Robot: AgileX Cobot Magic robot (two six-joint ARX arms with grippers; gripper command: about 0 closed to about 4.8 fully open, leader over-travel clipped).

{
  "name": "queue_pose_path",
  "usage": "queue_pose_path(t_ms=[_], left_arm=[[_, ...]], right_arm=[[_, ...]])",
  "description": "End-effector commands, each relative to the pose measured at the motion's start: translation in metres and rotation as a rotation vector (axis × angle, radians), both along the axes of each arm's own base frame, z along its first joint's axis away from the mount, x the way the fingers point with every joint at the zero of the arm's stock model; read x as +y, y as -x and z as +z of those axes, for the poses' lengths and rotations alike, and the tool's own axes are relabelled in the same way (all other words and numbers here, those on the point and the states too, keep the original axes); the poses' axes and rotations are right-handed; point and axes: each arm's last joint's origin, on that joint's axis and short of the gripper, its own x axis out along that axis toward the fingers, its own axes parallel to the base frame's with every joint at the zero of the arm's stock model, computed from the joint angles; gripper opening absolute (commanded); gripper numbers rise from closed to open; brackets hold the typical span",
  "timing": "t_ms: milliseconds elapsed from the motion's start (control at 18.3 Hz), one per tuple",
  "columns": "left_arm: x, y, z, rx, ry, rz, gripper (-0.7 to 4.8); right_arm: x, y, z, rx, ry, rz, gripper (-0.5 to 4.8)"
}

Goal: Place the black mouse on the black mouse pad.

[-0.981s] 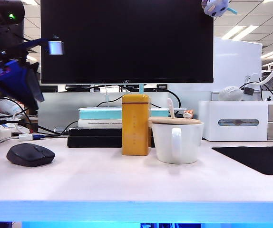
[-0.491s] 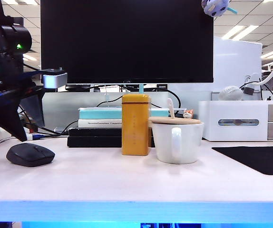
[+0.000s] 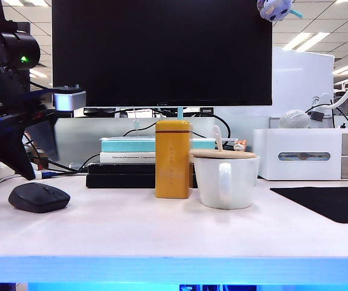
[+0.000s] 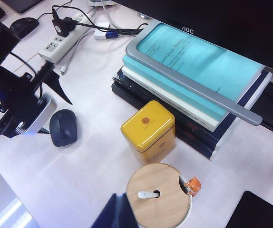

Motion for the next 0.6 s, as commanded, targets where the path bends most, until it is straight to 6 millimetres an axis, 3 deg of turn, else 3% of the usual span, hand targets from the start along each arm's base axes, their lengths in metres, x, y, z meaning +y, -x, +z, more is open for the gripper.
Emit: queue_pose_path(t_ms=[55,600], left_arm=[[-0.004,0.001,0.001,-0.099,-0.073,-0.235,4.79],[-0.004,-0.008,-0.033,-0.022,-0.153,-0.33,4.79]], right_arm=[[0.0,0.002,0.003,-0.023,-0.007,0.009,-0.05],[0.0,0.002,0.003,-0.023,-0.006,0.008,-0.05]])
